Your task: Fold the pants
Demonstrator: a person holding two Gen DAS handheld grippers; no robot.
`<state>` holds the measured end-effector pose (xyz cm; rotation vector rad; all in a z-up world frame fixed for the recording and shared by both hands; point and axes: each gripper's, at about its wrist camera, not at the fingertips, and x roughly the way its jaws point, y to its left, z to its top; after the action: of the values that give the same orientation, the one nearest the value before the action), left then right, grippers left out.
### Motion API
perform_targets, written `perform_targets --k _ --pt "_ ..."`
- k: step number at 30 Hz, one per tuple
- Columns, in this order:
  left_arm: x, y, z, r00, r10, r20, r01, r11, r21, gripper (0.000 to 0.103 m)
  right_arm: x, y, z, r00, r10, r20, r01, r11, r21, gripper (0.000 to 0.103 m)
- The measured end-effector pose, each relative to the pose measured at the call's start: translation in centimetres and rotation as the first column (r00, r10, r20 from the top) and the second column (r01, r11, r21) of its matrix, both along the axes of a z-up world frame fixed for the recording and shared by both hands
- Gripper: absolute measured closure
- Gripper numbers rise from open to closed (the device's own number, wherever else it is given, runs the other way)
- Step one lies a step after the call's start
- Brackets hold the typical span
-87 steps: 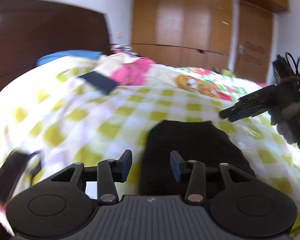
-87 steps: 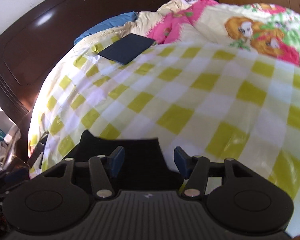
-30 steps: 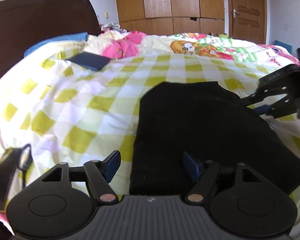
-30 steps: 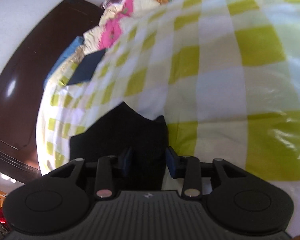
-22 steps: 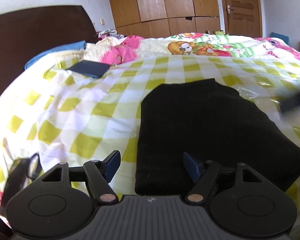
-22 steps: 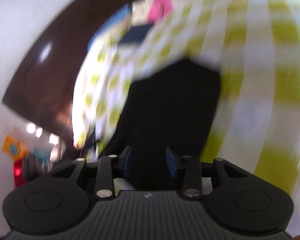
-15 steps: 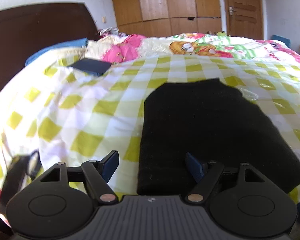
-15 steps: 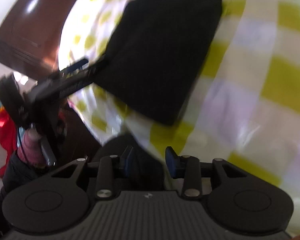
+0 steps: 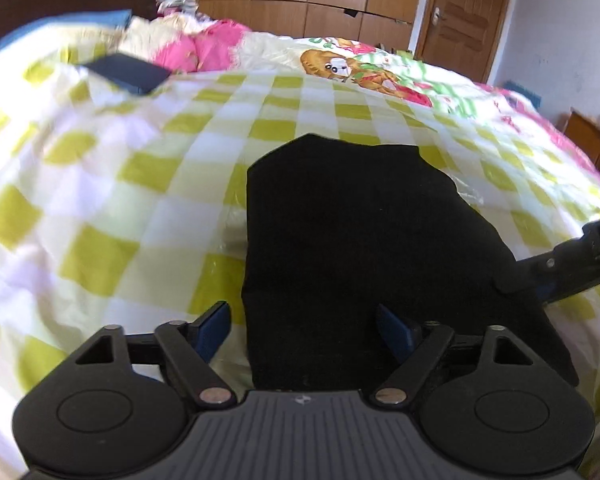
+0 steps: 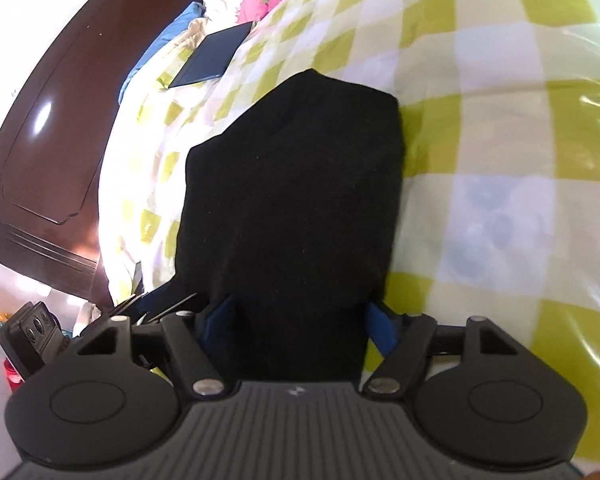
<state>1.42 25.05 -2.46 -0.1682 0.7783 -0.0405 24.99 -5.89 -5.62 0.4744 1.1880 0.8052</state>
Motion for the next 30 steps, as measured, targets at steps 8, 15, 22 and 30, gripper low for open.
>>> perform_targets --k 8,15,22,30 --pt "1.6 -1.0 -0.7 0.999 -0.015 -0.048 0.013 0.999 -0.047 0.000 0.2 -0.5 -0.8 1.000 -0.004 0.001 0.004 1.000 0.017 0.068" --pt "2.4 -5.5 0.0 0.997 -0.067 -0.048 0.068 0.998 0.009 0.000 -0.1 -3.9 -0.3 0.999 -0.038 0.004 0.038 0.999 0.020 0.074" --pt "4.3 -7.6 0.6 0.993 -0.103 -0.050 0.105 0.993 0.046 0.000 0.9 -4.6 0.7 0.998 -0.040 0.053 0.042 0.998 -0.036 0.074" --pt "7.0 -6.7 0.3 0.996 -0.076 -0.036 0.080 0.989 0.128 0.000 2.7 -1.1 0.5 0.991 -0.038 0.128 0.051 0.993 -0.102 0.074"
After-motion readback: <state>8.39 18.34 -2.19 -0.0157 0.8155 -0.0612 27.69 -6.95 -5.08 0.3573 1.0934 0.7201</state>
